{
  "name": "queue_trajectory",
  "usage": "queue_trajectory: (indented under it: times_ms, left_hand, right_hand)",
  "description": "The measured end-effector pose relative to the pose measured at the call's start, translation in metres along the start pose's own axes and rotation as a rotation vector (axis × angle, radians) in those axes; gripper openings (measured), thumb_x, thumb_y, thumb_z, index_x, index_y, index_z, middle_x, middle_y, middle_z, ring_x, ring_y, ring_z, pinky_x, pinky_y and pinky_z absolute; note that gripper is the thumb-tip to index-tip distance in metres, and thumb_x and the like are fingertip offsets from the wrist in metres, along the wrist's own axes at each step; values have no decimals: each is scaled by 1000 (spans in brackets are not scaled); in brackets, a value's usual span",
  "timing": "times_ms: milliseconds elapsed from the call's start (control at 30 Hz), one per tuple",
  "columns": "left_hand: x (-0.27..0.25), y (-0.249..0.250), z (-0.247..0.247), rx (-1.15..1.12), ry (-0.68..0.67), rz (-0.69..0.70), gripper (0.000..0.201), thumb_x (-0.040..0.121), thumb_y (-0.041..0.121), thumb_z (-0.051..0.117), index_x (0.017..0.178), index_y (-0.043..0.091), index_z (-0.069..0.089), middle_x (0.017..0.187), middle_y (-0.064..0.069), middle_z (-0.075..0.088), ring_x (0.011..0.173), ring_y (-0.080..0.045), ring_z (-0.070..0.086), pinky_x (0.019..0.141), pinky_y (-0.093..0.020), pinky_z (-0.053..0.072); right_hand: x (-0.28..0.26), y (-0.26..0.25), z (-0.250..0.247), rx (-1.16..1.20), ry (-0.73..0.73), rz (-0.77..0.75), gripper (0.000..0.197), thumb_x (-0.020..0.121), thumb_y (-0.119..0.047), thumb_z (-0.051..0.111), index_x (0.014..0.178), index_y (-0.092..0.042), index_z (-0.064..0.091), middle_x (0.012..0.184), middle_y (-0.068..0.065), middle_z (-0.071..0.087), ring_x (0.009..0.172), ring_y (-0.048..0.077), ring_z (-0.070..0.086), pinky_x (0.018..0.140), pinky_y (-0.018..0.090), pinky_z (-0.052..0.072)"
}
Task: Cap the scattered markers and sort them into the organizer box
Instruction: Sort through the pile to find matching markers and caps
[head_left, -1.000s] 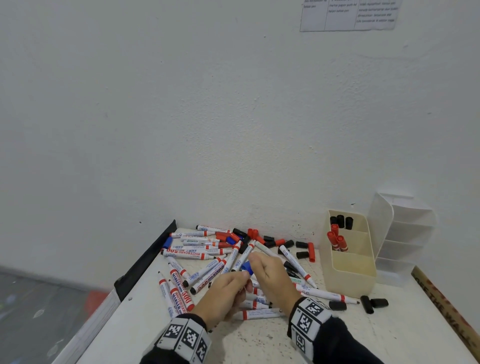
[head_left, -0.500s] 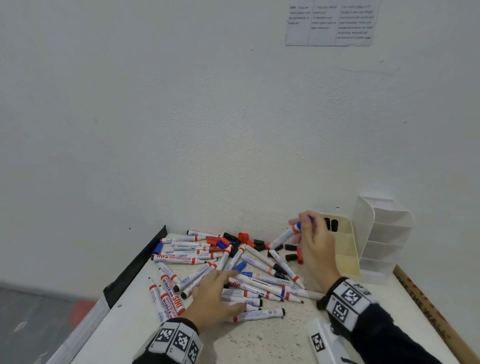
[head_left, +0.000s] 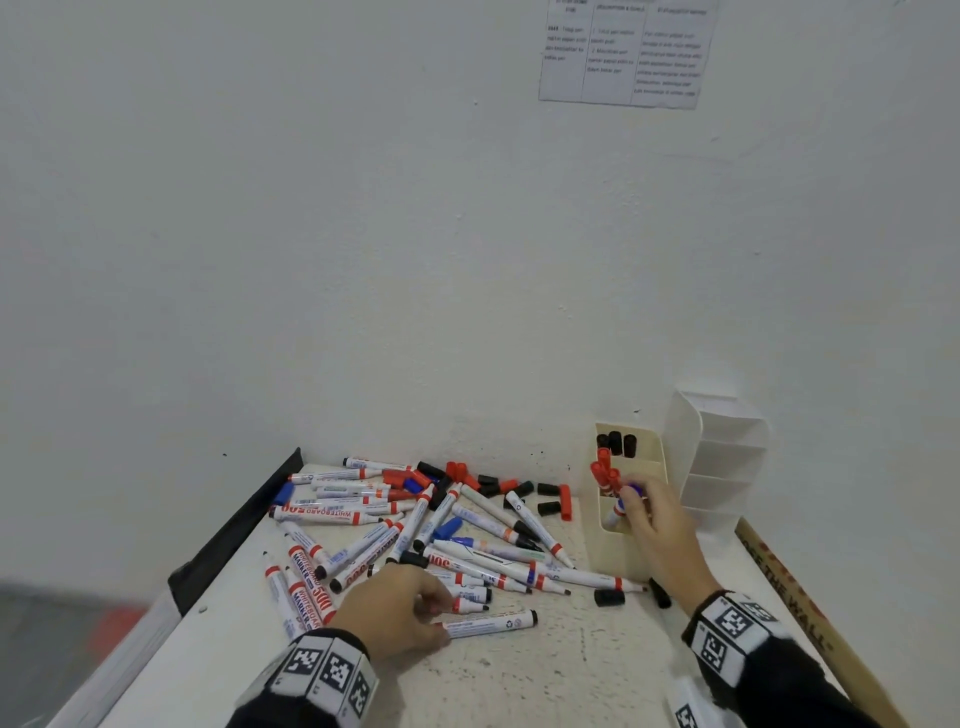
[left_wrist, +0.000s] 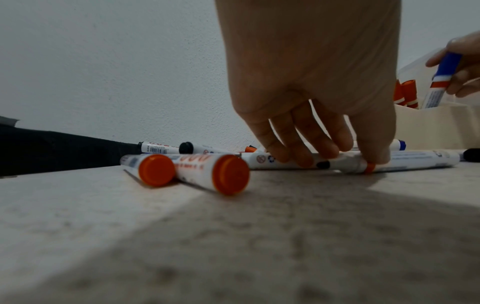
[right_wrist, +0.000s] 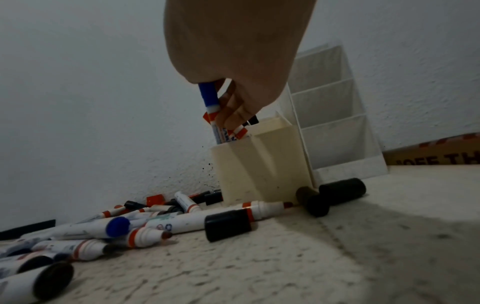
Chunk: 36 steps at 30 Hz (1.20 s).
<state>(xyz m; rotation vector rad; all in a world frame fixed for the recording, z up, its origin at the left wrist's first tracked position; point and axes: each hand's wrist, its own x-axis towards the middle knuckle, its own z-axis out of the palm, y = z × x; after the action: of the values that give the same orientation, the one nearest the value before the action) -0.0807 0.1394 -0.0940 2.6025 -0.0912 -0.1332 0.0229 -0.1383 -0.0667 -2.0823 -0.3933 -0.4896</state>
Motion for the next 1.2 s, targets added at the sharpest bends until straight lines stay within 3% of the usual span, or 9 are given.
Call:
queue_trajectory:
  times_ms: [300, 400, 500, 633, 700, 833, 933, 1033, 1200]
  left_hand:
    - [-1, 1, 3, 90, -23, 17, 24, 82, 35, 63, 106, 32, 63, 101, 14, 58, 93, -3, 56, 83, -16, 49]
    - [0, -1, 6, 52, 23, 4, 13, 79, 38, 60, 91, 34, 63, 92, 14, 59, 85, -4, 57, 75, -17, 50]
    - [0, -1, 8, -119, 132, 13, 6, 78, 35, 63, 83, 31, 62, 84, 12, 62, 72, 0, 58, 63, -15, 49]
    - [3, 0, 2, -383, 290, 94, 12, 82, 19, 68, 89, 27, 63, 85, 5, 65, 65, -4, 56, 64, -20, 53]
    - [3, 0, 0, -510, 409, 121, 16, 80, 14, 70, 88, 27, 65, 79, 0, 66, 67, -10, 59, 67, -27, 56]
    - [1, 3, -4, -588, 666, 164, 20, 84, 12, 65, 88, 31, 61, 81, 4, 65, 78, -9, 60, 66, -22, 54]
    - [2, 2, -7, -653, 795, 97, 15, 91, 19, 55, 102, 27, 58, 87, 5, 64, 79, -9, 62, 68, -22, 54]
    - [3, 1, -7, -650, 798, 42, 29, 94, 25, 49, 122, 17, 54, 91, 4, 64, 82, -11, 62, 71, -23, 53]
    - [4, 1, -8, -507, 732, 24, 40, 97, 29, 41, 135, 19, 45, 123, 10, 51, 112, -8, 49, 99, -30, 44]
  right_hand:
    - [-6, -7, 7, -38, -109, -18, 8, 90, -25, 56, 92, -32, 53, 93, -3, 59, 80, 13, 56, 67, 16, 42]
    - [-11, -7, 8, -66, -65, -19, 24, 90, -34, 54, 111, -23, 51, 110, -7, 51, 96, 6, 50, 85, 16, 40]
    - [-13, -13, 11, -76, 137, -161, 36, 84, -47, 44, 106, -19, 53, 104, -9, 47, 98, 4, 44, 87, 8, 33]
    - [-12, -32, 21, -220, 277, -471, 19, 84, -26, 46, 83, -10, 56, 87, -8, 45, 80, 4, 40, 77, 10, 35]
    - [-13, -40, 28, -207, 211, -570, 14, 83, -19, 47, 77, -10, 56, 79, -10, 43, 73, -3, 34, 70, 5, 34]
    - [-21, -48, 40, -177, -149, -386, 9, 86, -27, 47, 80, -25, 54, 65, -14, 48, 58, 5, 45, 55, 14, 40]
    - [-27, -45, 53, -313, -381, -215, 8, 89, -27, 50, 83, -30, 54, 77, -8, 58, 71, 7, 53, 63, 20, 45]
    - [-28, -41, 61, -445, -469, -50, 10, 91, -23, 48, 93, -27, 57, 94, -8, 57, 84, 8, 54, 75, 22, 49]
    - [-36, -31, 63, -769, -545, 208, 40, 90, -14, 51, 128, -19, 40, 119, 5, 47, 105, 20, 50, 90, 29, 47]
